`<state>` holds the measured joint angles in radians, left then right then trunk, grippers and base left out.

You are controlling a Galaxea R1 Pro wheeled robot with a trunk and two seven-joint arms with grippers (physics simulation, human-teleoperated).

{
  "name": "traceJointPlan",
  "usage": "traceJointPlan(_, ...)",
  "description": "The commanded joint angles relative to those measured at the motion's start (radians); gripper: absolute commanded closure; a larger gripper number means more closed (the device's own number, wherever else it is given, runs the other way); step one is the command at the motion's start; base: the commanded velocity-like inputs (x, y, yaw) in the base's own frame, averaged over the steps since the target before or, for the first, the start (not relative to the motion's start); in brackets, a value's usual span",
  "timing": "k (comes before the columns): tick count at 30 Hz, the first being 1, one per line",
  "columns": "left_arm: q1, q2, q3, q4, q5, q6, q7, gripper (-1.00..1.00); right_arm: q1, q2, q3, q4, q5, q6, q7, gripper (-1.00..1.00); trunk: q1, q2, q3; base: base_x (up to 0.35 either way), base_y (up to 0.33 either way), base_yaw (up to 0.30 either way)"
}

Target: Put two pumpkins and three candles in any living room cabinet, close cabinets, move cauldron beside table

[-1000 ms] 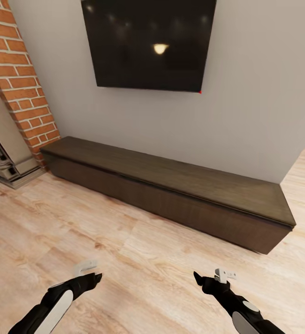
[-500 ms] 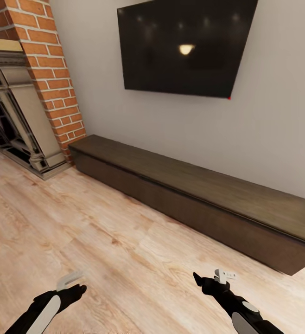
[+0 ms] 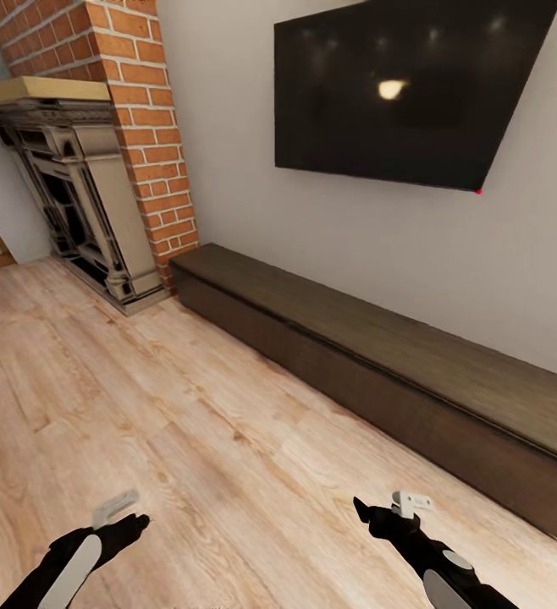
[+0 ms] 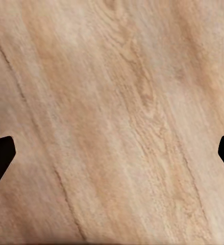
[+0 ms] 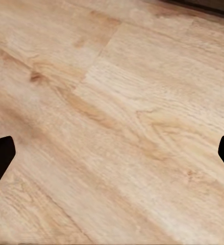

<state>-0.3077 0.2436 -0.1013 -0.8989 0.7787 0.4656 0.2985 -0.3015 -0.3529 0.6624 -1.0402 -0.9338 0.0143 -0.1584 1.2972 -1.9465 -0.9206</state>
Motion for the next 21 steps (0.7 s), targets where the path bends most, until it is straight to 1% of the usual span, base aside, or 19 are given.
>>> traceJointPlan(1,-0.001,0.001,-0.003,-0.001,0.011,0.001,0.011,-1.0,-0.001,-0.001,0.003,-0.001,-0.005,0.001,-0.008,-1.0,-0.004,0.007,0.002,0.0,0.0,0.286)
traceJointPlan(21,-0.001,-0.004,-0.001,-0.002,0.009,0.001,0.011,-1.0,-0.001,-0.001,0.003,0.009,-0.004,0.001,-0.007,-1.0,-0.081,0.147,0.056,0.0,0.0,0.286)
